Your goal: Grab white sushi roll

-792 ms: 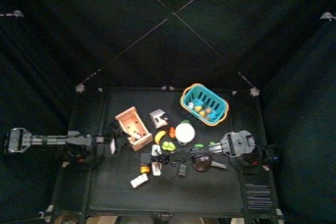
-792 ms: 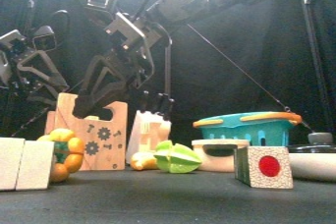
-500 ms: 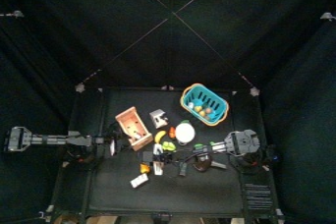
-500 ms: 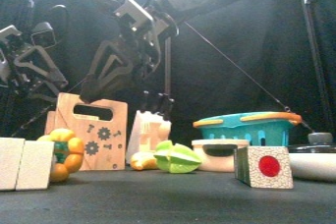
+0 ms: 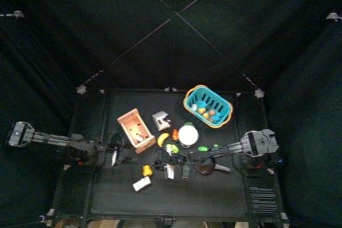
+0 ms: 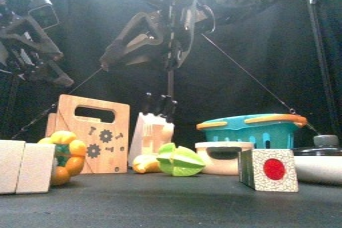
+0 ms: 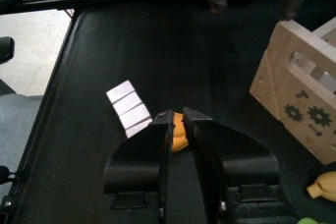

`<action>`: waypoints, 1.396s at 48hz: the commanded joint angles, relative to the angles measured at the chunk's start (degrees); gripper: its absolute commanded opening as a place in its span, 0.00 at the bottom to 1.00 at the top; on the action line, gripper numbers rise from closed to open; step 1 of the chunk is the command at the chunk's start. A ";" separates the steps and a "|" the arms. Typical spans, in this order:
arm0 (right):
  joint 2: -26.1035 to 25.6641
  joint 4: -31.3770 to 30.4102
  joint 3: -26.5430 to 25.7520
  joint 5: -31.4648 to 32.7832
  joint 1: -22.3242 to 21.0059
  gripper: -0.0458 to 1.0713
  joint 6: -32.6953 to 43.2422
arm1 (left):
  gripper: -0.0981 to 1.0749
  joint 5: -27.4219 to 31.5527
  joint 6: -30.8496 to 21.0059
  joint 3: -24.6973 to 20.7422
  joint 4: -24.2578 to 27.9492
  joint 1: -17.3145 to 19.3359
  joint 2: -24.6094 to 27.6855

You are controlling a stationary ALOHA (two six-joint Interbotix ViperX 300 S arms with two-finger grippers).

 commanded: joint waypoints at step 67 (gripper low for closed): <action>-15.38 12.22 18.37 -0.53 -0.35 0.57 -0.09 | 0.88 13.89 -5.54 -22.41 -15.03 -14.77 45.00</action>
